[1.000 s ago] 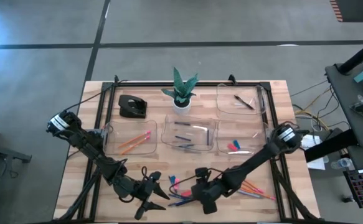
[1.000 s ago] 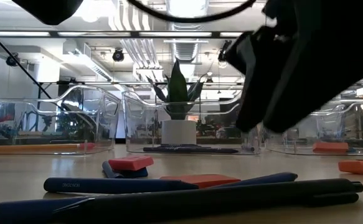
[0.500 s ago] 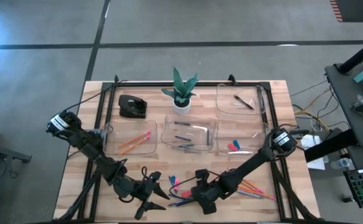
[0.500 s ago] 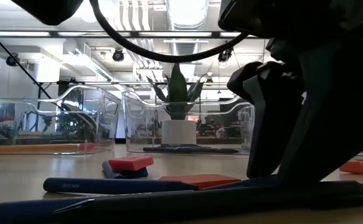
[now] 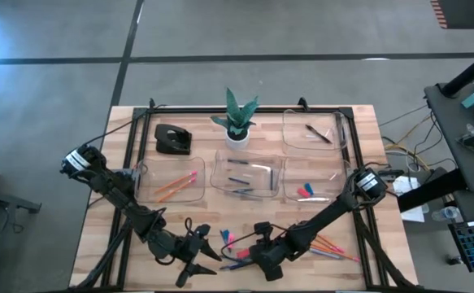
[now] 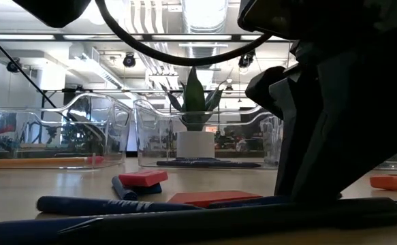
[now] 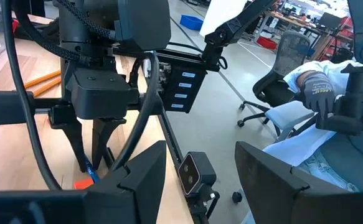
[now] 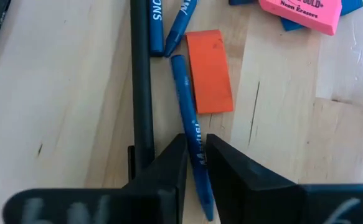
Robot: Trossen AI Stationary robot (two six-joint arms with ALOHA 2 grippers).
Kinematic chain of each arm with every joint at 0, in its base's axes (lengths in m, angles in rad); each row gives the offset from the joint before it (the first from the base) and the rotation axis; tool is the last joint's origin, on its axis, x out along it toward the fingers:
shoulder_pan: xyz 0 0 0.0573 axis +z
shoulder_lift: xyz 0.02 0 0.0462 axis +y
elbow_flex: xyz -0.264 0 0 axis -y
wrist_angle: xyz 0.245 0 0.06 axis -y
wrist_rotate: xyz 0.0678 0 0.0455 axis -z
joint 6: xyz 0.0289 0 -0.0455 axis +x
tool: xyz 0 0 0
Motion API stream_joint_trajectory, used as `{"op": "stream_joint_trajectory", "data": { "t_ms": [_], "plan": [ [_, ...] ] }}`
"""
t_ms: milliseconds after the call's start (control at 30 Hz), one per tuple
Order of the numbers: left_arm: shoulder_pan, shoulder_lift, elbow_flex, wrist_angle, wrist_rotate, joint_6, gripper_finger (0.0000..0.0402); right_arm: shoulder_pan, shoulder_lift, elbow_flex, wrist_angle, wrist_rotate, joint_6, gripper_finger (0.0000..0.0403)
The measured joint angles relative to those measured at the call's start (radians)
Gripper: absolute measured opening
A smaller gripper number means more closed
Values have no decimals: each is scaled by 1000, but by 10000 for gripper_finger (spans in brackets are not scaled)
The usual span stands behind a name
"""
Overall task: Sort crayons/erasers/pens/pencils in bins
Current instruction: Put the blue crayon into the middle transparent bin
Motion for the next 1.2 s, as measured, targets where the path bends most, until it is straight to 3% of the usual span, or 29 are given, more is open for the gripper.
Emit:
{"op": "stream_joint_trajectory", "data": {
  "t_ms": [300, 733, 1000, 1200],
  "plan": [
    [0, 0, 0, 0, 0, 0, 178, -1, -29, -3, -5, -39, -65, 43],
    [0, 0, 1, -1, 0, 1, 178, -22, -218, -6, -47, -9, -159, 43],
    [0, 0, 1, -4, 0, 5, 178, -33, -243, -11, -45, -22, -32, 51],
    [0, 0, 1, -10, 0, 9, 178, -24, -236, -18, -69, -47, 83, 103]
  ]
}}
